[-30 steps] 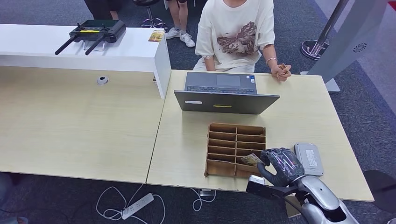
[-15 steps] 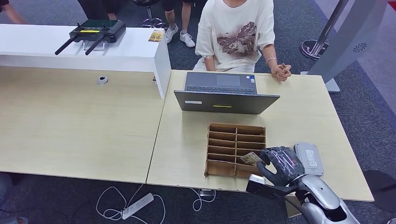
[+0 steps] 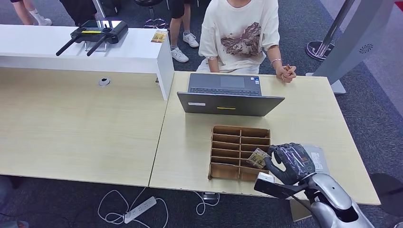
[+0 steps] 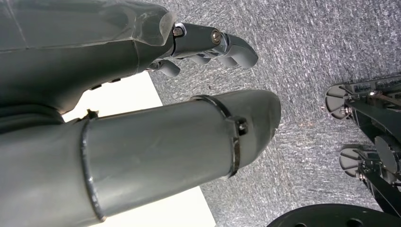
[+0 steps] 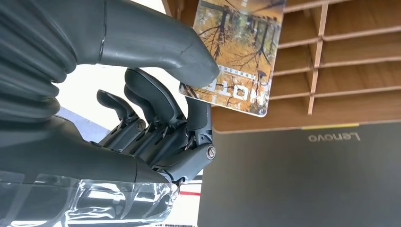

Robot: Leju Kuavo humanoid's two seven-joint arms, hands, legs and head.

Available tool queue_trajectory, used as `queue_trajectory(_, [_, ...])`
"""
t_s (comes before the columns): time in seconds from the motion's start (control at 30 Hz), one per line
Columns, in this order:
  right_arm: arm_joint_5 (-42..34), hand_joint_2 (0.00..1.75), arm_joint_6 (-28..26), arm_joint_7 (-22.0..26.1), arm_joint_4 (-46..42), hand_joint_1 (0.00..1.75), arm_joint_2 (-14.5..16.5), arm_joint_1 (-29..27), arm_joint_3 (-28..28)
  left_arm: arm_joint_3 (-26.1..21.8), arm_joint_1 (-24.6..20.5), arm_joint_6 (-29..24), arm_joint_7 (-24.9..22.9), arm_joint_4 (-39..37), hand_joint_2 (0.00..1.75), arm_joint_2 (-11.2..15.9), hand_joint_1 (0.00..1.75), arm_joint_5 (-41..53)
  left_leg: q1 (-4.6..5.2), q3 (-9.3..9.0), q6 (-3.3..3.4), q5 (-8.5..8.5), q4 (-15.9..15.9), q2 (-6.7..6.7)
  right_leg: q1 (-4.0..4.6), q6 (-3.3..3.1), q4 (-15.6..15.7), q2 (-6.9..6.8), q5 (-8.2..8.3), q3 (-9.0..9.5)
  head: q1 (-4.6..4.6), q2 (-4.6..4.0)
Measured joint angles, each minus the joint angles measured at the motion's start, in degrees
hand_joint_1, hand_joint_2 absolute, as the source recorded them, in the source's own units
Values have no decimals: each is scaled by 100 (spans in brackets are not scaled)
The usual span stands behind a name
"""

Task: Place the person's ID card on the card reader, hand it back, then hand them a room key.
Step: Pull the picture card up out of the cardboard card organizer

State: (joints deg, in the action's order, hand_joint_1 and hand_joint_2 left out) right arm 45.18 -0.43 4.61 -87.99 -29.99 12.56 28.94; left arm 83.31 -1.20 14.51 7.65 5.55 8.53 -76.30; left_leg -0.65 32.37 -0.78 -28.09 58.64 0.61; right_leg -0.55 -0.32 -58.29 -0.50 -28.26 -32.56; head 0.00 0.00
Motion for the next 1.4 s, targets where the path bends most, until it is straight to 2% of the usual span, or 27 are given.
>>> queue_trajectory(0.9, [9, 175, -184, 117, -232, 175, -11, 113, -156, -1, 2, -5, 13, 0, 0, -38, 0, -40, 0, 0, 1, 1, 0, 1, 0, 0, 0, -1, 0, 1, 0, 0])
queue_trajectory(1.4, [98, 175, -523, 482, -382, 175, 46, 461, -237, -1, 2, -6, 32, 0, 0, -72, 0, -84, 0, 0, -4, 6, 0, 1, 0, 0, -1, -1, 5, 2, 0, 0])
